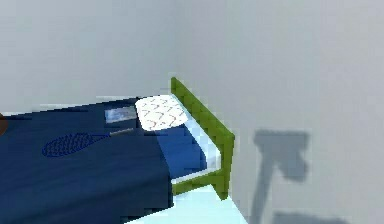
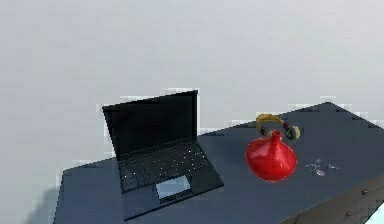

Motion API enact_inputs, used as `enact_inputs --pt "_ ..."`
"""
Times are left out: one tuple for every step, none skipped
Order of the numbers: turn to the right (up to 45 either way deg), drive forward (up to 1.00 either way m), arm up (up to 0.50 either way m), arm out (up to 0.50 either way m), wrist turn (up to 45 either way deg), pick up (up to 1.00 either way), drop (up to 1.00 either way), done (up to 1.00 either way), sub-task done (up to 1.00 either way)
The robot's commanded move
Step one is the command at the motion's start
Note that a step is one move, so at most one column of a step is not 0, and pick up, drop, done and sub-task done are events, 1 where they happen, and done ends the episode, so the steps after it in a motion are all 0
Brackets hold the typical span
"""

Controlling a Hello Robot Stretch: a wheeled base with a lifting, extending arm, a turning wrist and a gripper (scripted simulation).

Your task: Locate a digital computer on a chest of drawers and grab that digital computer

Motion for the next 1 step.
enact_inputs --pt "0.0 0.0 0.5 0.0 0.0 0.0 0.0 0.0 0.0"
